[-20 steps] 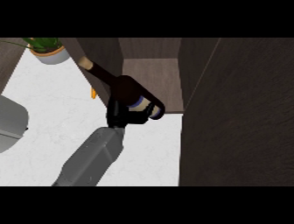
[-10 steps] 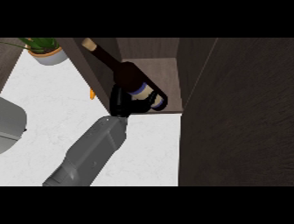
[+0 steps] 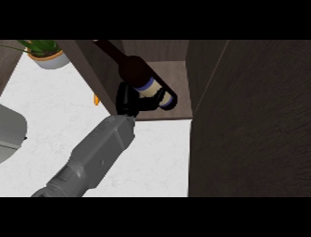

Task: Pick up the wine, place it into the cabinet and close the cabinet

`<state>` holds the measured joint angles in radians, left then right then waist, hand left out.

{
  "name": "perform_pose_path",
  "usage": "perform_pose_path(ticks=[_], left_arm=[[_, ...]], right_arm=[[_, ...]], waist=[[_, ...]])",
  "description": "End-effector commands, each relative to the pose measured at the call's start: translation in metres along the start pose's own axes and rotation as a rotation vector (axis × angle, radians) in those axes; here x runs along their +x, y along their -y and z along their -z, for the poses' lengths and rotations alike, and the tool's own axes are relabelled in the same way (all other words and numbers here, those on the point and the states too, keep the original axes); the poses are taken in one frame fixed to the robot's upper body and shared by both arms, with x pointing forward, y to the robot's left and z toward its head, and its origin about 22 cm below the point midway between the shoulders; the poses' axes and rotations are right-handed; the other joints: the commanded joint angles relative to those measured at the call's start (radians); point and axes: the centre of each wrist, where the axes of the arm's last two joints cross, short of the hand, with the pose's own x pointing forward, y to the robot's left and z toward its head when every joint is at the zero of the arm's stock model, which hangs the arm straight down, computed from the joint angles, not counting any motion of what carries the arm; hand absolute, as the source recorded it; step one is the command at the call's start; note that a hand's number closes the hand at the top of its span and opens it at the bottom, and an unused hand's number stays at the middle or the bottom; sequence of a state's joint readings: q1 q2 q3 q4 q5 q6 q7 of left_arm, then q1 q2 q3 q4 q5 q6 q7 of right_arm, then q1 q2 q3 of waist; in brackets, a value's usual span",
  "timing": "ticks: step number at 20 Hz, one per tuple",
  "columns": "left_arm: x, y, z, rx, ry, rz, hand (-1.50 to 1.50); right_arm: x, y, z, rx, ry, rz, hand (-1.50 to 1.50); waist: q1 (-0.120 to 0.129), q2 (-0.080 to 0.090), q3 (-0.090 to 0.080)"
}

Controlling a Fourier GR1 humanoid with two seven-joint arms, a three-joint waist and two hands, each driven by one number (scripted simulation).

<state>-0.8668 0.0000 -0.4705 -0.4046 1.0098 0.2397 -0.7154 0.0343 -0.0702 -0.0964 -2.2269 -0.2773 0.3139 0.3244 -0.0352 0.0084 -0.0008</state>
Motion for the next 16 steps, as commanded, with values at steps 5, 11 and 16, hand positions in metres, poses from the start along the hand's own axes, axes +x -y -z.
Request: perform_pose_path(ticks=[5, 11, 16], left_arm=[[0.006, 0.005, 0.010, 0.026, -0.049, 0.058, 1.50], [-0.004, -0.018, 0.007, 0.084, -0.039, 0.055, 1.50], [0.001, -0.035, 0.015, 0.109, 0.004, 0.064, 1.50]], right_arm=[[0.017, -0.004, 0.005, 0.012, 0.013, 0.005, -1.50], [-0.008, 0.001, -0.008, 0.024, 0.007, 0.011, -1.50], [-0.007, -0.011, 0.005, 0.020, 0.014, -0.011, -1.50]], waist=[[-0.001, -0.001, 0.000], [-0.018, 0.007, 0.000], [-0.009, 0.010, -0.001]])
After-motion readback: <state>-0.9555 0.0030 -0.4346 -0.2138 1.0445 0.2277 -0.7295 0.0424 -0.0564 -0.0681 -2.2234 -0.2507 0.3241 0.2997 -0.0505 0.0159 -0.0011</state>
